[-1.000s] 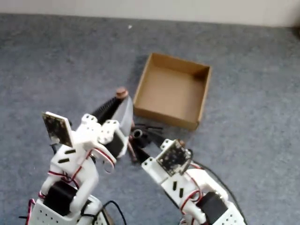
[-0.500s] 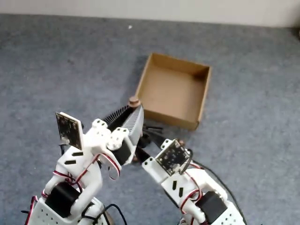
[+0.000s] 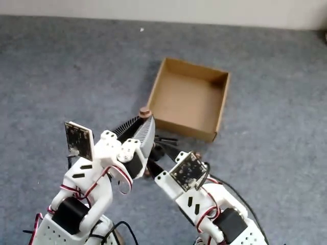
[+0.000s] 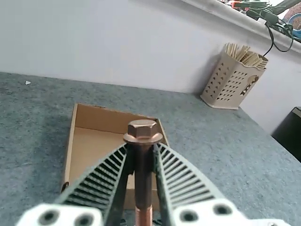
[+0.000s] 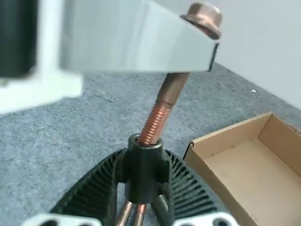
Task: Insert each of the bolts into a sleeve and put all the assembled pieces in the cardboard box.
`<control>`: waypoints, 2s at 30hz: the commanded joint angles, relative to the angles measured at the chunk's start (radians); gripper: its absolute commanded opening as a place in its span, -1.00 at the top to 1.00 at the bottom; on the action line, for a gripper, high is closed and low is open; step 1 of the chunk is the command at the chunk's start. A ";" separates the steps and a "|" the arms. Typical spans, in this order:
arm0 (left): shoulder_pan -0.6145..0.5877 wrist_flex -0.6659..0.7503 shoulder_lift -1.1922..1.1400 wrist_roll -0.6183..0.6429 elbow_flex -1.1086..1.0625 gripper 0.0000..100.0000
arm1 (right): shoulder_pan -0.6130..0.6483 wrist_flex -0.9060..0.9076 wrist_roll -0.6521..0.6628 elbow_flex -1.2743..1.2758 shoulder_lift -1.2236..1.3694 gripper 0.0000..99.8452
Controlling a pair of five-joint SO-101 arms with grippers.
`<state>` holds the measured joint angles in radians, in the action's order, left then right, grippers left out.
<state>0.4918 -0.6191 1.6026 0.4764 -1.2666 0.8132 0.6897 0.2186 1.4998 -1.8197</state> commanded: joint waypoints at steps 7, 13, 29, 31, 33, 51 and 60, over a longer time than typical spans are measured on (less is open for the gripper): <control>0.025 -0.058 0.025 -0.005 0.001 0.99 | -0.077 -0.015 -0.002 -0.025 -0.016 0.99; 0.091 -0.178 0.205 -0.009 -0.021 0.99 | -0.124 -0.015 -0.071 -0.025 -0.016 0.99; -0.025 -0.222 0.208 -0.215 -0.084 0.74 | -0.125 -0.013 -0.072 -0.021 -0.016 0.99; -0.065 -0.222 0.208 -0.229 -0.088 0.74 | -0.125 -0.013 -0.071 -0.018 -0.016 0.99; -0.105 -0.244 0.208 -0.292 -0.087 0.74 | -0.125 -0.013 -0.071 -0.018 -0.015 0.99; -0.252 -0.577 0.208 -0.356 0.056 0.74 | -0.283 -0.035 -0.071 -0.033 -0.005 0.99; -0.549 -0.571 0.208 -0.356 -0.076 0.74 | -0.355 -0.154 -0.069 -0.243 0.349 0.99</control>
<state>0.0345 -1.1930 1.8159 0.1281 -1.2973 0.4910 0.5992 0.1527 1.4231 -1.6280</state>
